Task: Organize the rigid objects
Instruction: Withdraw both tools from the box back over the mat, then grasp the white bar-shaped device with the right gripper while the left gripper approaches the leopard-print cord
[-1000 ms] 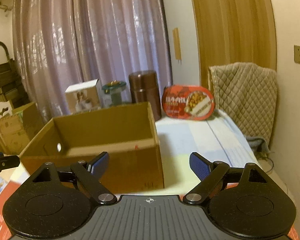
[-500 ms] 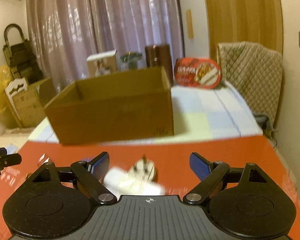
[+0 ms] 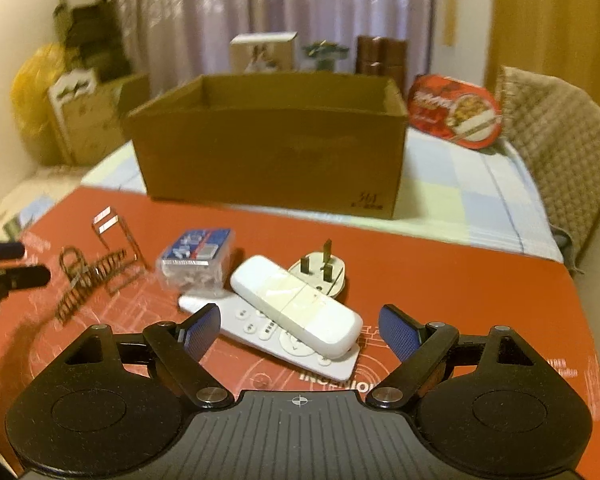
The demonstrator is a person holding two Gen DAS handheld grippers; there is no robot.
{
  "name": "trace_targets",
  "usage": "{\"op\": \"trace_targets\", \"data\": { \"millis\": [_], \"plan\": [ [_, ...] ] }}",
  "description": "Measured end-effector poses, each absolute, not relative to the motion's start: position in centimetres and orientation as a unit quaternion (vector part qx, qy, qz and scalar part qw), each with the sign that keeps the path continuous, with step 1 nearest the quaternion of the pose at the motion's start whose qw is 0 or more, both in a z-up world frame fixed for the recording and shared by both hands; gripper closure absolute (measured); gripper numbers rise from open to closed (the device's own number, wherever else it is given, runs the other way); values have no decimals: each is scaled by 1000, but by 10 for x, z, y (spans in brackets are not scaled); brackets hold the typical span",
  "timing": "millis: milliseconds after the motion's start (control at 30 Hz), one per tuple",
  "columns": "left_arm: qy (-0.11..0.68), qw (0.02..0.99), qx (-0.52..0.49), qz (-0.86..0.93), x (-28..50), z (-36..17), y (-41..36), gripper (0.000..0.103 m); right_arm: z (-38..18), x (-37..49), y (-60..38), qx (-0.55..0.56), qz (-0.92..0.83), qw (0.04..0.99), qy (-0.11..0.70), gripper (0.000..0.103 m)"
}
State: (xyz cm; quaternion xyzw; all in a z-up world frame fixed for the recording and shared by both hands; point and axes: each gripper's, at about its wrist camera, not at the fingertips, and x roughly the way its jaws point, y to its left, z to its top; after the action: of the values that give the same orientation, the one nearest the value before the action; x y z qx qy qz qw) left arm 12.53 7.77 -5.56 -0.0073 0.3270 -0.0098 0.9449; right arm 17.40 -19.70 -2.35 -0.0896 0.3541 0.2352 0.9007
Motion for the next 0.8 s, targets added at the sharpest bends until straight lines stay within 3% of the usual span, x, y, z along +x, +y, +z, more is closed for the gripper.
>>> {"op": "trace_targets", "data": {
  "millis": [367,600,700,800],
  "plan": [
    [333,943,-8,-22,140,-65,66,40,-55,230,-198,-106,300,848,424,37],
    [334,942,-18,-23,145,-66,64,40,-51,226,-202,-96,300,844,433,69],
    [334,942,-17,-26,145,-66,63,40,-48,216,-201,-83,304,841,439,77],
    [334,942,-16,-26,143,-66,63,40,-47,205,-197,-62,320,831,450,77]
  ]
}}
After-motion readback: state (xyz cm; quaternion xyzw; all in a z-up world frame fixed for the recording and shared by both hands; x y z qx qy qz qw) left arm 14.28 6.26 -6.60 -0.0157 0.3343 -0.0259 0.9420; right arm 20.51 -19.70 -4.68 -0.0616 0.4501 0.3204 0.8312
